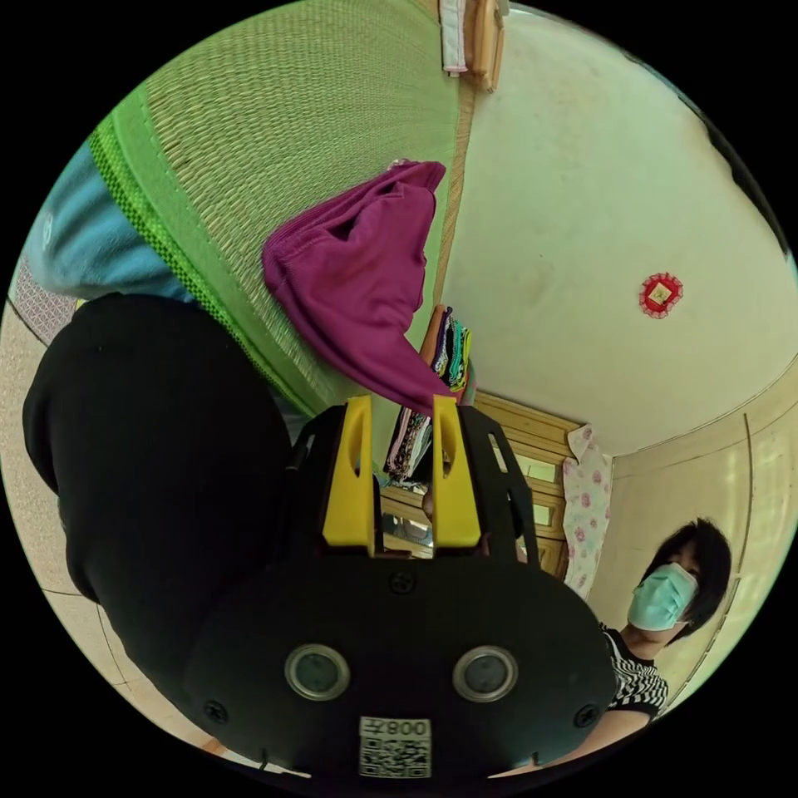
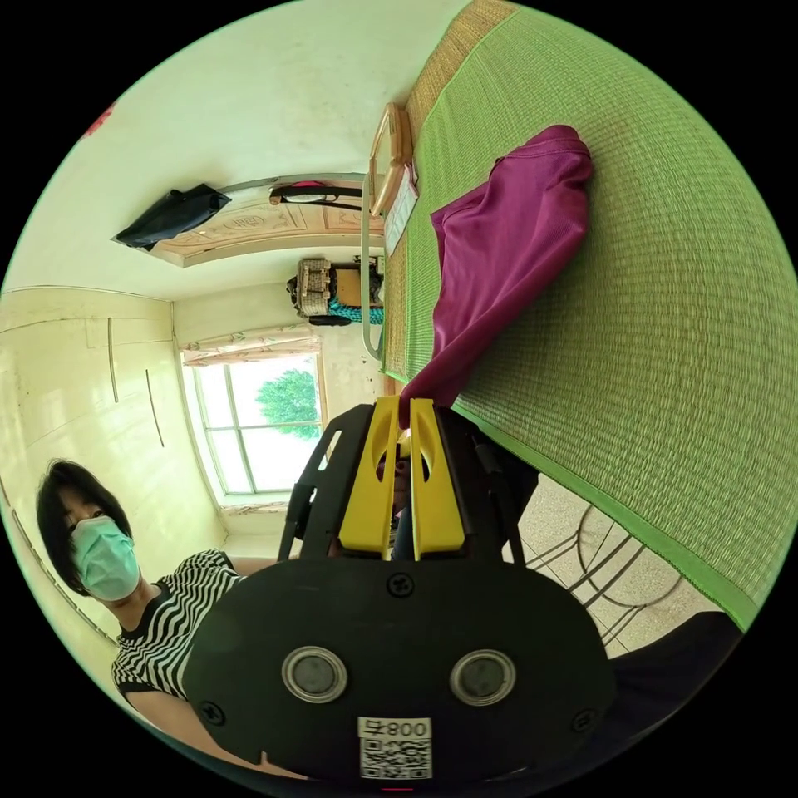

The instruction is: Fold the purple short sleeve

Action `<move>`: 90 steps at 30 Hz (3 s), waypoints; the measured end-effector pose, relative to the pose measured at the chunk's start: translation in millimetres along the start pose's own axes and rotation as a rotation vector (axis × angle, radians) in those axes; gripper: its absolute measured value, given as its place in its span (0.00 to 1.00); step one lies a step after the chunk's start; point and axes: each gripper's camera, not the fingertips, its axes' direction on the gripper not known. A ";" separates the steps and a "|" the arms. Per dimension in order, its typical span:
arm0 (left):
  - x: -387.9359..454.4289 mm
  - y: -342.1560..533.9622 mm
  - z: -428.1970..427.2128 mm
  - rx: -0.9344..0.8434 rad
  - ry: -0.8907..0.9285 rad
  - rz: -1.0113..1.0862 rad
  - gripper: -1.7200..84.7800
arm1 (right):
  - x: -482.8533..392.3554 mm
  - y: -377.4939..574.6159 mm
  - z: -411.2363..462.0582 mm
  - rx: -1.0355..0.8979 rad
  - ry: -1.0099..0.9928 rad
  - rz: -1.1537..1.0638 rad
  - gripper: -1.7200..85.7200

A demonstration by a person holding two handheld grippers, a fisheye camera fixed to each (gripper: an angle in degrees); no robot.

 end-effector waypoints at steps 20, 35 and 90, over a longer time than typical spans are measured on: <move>-109.7 -20.6 -60.9 0.146 0.061 -0.086 0.13 | -24.0 -7.8 21.6 0.001 -0.005 -0.016 0.04; -149.4 -22.4 -81.4 0.173 -0.003 -0.099 0.07 | -7.6 -4.8 26.6 0.025 0.002 0.046 0.04; 107.1 9.7 -30.0 0.104 0.017 0.078 0.05 | 73.0 54.3 -101.8 -0.052 -0.050 0.007 0.04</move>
